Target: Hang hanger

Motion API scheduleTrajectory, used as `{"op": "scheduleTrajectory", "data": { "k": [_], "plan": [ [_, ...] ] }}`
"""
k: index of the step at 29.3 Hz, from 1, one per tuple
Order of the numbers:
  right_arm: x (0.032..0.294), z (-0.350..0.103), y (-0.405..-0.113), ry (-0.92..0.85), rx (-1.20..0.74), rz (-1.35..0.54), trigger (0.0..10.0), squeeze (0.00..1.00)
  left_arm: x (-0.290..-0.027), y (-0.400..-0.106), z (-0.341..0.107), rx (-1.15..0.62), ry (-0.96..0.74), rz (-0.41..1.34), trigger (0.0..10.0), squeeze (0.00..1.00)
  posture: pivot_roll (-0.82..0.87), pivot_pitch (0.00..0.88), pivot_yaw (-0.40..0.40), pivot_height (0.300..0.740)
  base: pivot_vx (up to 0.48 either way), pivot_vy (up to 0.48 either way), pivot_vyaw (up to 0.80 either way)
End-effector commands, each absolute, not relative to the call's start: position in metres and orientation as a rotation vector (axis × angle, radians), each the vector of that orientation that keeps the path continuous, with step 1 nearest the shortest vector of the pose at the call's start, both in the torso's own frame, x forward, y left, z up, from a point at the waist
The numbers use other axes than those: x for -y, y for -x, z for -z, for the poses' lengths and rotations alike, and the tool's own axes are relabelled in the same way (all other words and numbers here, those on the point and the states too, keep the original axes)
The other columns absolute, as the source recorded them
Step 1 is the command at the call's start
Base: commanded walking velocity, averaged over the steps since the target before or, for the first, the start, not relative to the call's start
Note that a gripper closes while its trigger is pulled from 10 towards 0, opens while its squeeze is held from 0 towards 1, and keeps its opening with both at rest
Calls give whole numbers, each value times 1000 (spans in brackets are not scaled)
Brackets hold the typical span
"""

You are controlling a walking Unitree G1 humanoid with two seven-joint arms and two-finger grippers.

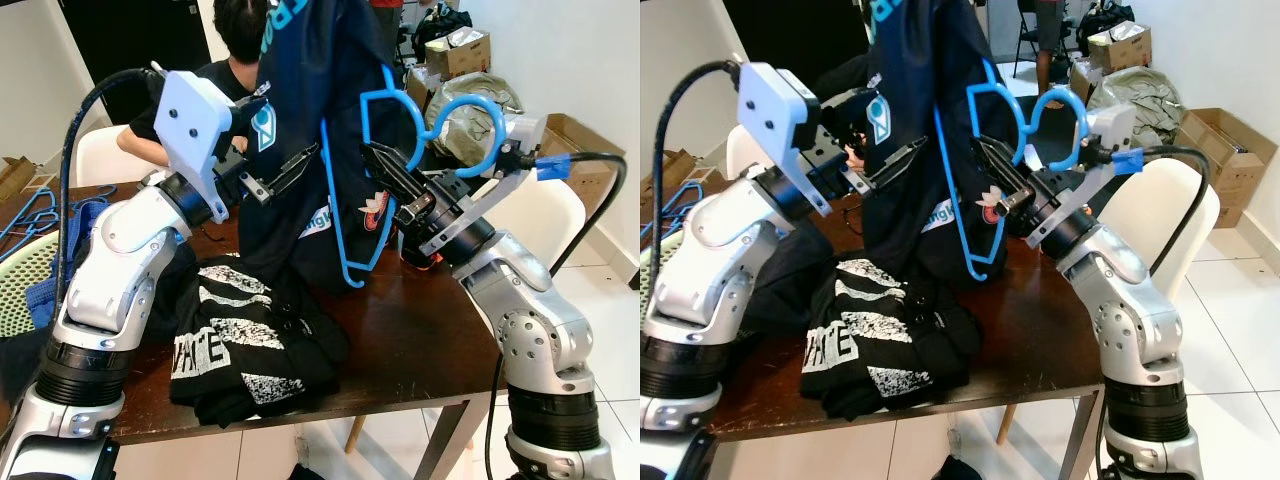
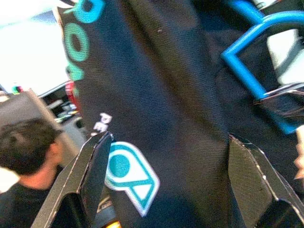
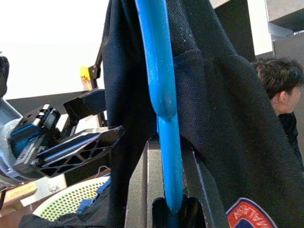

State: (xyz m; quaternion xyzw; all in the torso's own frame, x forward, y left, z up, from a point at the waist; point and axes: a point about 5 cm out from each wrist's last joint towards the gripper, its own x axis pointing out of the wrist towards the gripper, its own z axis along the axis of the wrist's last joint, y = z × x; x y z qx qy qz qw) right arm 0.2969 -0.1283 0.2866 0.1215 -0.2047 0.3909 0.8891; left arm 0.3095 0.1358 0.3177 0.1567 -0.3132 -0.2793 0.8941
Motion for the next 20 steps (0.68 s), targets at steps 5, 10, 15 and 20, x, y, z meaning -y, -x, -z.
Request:
{"op": "scheduleTrajectory", "data": {
  "k": [5, 10, 15, 20],
  "plan": [
    [120, -294, -290, -251, 473, -862, 10000, 0, -137, -317, -316, 655, -394, 464, 10000, 0, 46, 0, 53, 740, 0, 0, 0],
    [119, -294, -289, -252, 473, -864, 10000, 0, -135, -317, -317, 669, -407, 446, 10000, 0, 44, 0, 54, 740, 0, 0, 0],
    [119, -295, -289, -253, 475, -864, 10000, 0, -129, -316, -320, 693, -399, 472, 10000, 0, 43, 0, 55, 740, 0, 0, 0],
    [117, -296, -287, -258, 481, -873, 10000, 0, -109, -317, -323, 736, -414, 524, 10000, 0, 43, 0, 55, 740, 0, 0, 0]
  ]
}}
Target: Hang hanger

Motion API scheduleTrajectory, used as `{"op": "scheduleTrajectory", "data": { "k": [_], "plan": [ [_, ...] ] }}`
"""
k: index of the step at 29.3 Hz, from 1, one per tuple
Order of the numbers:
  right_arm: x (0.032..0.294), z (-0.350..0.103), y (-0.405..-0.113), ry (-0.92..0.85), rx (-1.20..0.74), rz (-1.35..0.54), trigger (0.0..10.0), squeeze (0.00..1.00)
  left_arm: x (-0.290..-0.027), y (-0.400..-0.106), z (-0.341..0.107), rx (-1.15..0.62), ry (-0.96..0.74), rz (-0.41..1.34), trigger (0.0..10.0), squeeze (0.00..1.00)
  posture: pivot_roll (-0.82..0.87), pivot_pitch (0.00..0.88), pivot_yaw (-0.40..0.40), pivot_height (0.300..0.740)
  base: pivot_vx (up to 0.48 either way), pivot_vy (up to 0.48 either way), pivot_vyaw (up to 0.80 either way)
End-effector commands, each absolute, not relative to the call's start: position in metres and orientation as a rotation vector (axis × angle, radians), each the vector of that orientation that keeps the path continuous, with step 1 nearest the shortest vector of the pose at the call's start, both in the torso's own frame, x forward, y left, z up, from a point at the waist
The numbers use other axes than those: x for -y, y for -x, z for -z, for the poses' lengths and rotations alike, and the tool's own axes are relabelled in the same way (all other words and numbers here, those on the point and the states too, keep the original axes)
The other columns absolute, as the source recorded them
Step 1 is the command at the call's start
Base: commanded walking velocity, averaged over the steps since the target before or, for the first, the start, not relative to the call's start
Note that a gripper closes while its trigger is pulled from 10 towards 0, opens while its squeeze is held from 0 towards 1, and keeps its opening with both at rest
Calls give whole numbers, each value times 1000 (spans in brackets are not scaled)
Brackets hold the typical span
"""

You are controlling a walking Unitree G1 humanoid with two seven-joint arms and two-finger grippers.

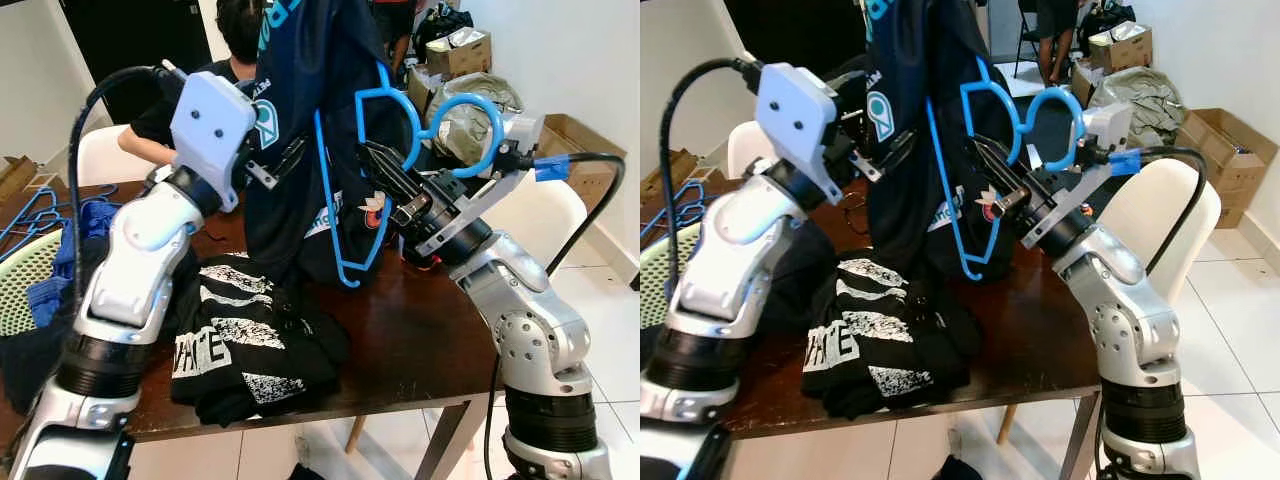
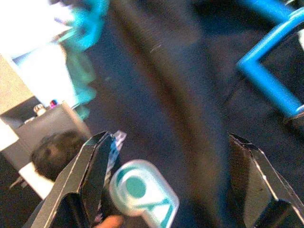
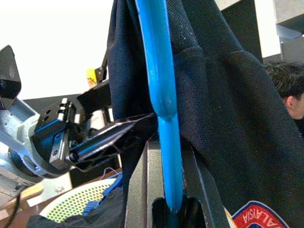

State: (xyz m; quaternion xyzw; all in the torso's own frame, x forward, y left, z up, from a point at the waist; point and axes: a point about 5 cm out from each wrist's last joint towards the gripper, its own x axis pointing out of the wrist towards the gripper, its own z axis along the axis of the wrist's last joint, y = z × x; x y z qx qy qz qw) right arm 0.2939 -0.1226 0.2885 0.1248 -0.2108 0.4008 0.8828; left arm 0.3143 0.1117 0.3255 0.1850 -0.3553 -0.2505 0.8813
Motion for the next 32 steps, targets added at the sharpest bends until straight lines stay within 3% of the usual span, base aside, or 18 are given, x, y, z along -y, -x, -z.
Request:
{"op": "scheduleTrajectory", "data": {
  "k": [1, 4, 5, 18, 32],
  "plan": [
    [117, -296, -287, -258, 481, -873, 10000, 0, -109, -317, -323, 736, -414, 524, 10000, 0, 43, 0, 55, 740, 0, 0, 0],
    [117, -296, -287, -258, 481, -873, 10000, 0, -108, -318, -323, 737, -420, 525, 10000, 0, 43, 0, 55, 740, 0, 0, 0],
    [117, -296, -287, -258, 481, -872, 10000, 0, -107, -318, -323, 738, -420, 522, 0, 0, 38, 0, 57, 740, 0, 0, 0],
    [117, -294, -288, -258, 474, -867, 10000, 0, -127, -320, -330, 751, -458, 439, 0, 0, 38, 0, 57, 740, 0, 0, 0],
    [126, -284, -304, -238, 407, -724, 10000, 0, -187, -308, -386, 877, -461, 250, 0, 0, 39, 0, 53, 740, 0, 0, 0]
  ]
}}
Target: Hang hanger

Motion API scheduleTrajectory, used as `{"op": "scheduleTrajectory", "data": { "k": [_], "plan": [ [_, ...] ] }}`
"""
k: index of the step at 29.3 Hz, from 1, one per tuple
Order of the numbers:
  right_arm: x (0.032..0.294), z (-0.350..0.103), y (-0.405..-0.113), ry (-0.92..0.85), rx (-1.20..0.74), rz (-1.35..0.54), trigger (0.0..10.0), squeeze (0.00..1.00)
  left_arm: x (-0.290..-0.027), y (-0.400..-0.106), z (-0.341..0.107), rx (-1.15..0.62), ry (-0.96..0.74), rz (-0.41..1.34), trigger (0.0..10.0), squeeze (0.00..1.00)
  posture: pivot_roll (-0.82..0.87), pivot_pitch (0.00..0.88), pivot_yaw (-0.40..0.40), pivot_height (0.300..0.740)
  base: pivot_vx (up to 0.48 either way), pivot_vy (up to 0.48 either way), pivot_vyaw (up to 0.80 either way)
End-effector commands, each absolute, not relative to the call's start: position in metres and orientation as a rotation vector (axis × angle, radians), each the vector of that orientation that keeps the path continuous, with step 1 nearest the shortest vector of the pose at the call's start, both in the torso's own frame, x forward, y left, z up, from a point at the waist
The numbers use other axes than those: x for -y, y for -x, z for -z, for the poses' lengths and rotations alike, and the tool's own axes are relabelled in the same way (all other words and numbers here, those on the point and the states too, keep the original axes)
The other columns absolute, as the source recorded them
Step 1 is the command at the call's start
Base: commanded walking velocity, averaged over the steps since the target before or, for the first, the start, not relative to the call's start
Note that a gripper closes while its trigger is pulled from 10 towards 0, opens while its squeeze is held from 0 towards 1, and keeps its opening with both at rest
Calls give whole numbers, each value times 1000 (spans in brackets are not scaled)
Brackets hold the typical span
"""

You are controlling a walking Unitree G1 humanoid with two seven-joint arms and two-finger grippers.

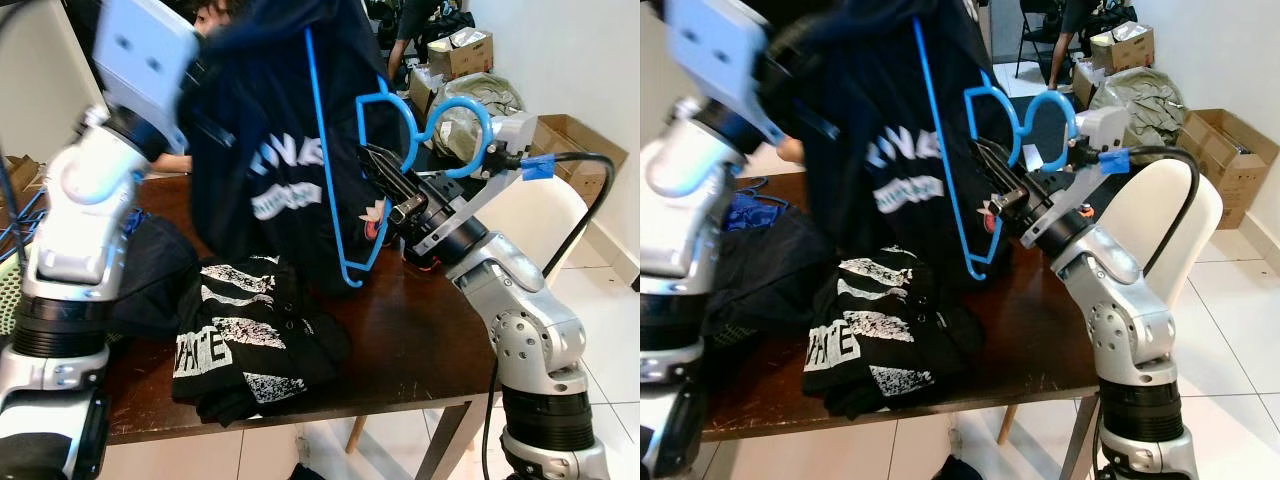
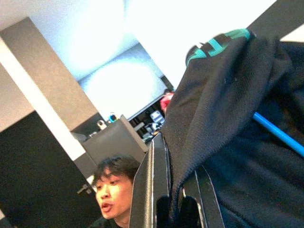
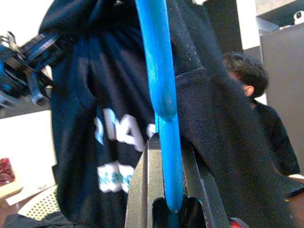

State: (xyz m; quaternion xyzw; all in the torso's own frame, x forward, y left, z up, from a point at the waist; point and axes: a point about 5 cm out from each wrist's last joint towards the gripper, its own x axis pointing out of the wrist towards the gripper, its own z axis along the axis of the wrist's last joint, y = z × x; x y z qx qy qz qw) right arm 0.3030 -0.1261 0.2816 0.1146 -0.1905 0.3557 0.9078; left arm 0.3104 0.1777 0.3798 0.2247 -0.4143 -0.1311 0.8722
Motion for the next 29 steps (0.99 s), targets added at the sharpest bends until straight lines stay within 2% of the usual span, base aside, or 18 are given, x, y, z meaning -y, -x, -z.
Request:
{"op": "scheduleTrajectory", "data": {
  "k": [1, 8, 13, 16, 26, 28, 29],
  "plan": [
    [128, -284, -306, -248, 408, -700, 10000, 0, -193, -306, -389, 879, -467, 233, 0, 0, 39, 0, 53, 740, 0, 0, 0],
    [138, -281, -312, -287, 394, -613, 10000, 0, -231, -301, -387, 832, -523, 120, 0, 0, 41, 0, 59, 740, 0, 0, 0],
    [142, -283, -314, -332, 400, -585, 10000, 0, -242, -298, -390, 824, -532, 92, 0, 0, 43, 0, 60, 740, 0, 0, 0],
    [147, -289, -315, -425, 426, -572, 10000, 0, -245, -298, -389, 809, -532, 94, 0, 0, 46, 0, 59, 740, 0, 0, 0],
    [152, -302, -317, -716, 483, -546, 10000, 0, -213, -308, -354, 721, -438, 271, 0, 0, 53, 0, 53, 740, 0, 0, 0],
    [152, -303, -318, -749, 483, -543, 10000, 0, -208, -309, -349, 710, -423, 289, 0, 0, 53, 0, 53, 740, 0, 0, 0],
    [142, -298, -319, -697, 436, -551, 10000, 0, -195, -311, -339, 690, -378, 349, 0, 0, 51, 0, 55, 740, 0, 0, 0]
  ]
}}
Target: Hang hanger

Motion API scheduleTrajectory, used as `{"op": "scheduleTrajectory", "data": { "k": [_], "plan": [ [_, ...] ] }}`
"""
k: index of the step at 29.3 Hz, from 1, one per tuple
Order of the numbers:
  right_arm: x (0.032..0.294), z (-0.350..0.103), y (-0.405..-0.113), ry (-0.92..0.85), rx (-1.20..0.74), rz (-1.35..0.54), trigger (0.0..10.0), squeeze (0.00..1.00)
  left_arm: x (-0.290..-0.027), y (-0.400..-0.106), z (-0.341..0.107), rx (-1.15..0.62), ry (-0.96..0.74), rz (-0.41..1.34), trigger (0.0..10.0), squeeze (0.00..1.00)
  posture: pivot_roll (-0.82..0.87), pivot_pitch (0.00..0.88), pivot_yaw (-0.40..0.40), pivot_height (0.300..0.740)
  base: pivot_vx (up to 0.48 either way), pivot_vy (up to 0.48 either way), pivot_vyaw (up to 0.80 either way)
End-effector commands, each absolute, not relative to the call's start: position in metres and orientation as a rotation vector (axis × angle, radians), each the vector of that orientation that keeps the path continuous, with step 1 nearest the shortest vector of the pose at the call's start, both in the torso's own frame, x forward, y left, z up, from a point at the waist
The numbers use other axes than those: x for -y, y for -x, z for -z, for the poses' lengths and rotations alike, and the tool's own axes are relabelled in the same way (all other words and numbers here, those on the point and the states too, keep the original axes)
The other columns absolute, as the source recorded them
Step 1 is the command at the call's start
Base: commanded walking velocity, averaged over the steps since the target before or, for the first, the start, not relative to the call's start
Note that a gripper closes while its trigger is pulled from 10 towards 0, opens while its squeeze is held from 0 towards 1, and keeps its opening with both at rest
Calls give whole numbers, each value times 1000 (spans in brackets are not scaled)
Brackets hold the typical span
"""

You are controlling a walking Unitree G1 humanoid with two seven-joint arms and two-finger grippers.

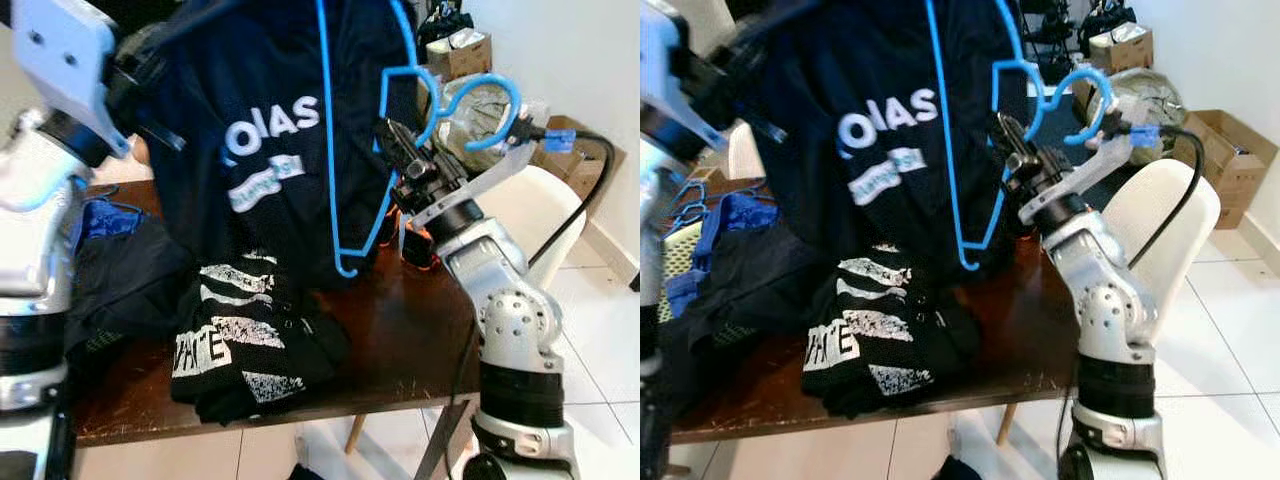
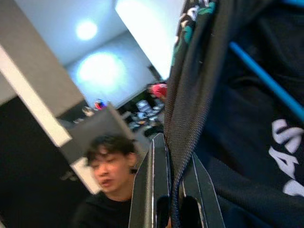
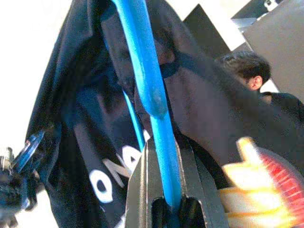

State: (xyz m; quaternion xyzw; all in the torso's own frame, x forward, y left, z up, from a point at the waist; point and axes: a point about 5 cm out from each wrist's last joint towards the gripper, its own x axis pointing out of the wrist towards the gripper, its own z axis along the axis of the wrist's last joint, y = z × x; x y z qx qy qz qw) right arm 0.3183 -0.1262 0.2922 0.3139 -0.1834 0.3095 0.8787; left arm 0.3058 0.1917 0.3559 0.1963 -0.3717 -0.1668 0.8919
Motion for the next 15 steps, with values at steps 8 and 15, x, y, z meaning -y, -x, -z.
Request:
{"op": "scheduleTrajectory", "data": {
  "k": [8, 15],
  "plan": [
    [105, -282, -319, -634, 312, -588, 10000, 0, -134, -307, -310, 629, -181, 616, 0, 0, 53, 0, 55, 740, 0, 0, 0],
    [73, -276, -308, -471, 250, -735, 10000, 0, -89, -300, -299, 608, -77, 768, 235, 0, 52, 0, 55, 740, 0, 0, 0]
  ]
}}
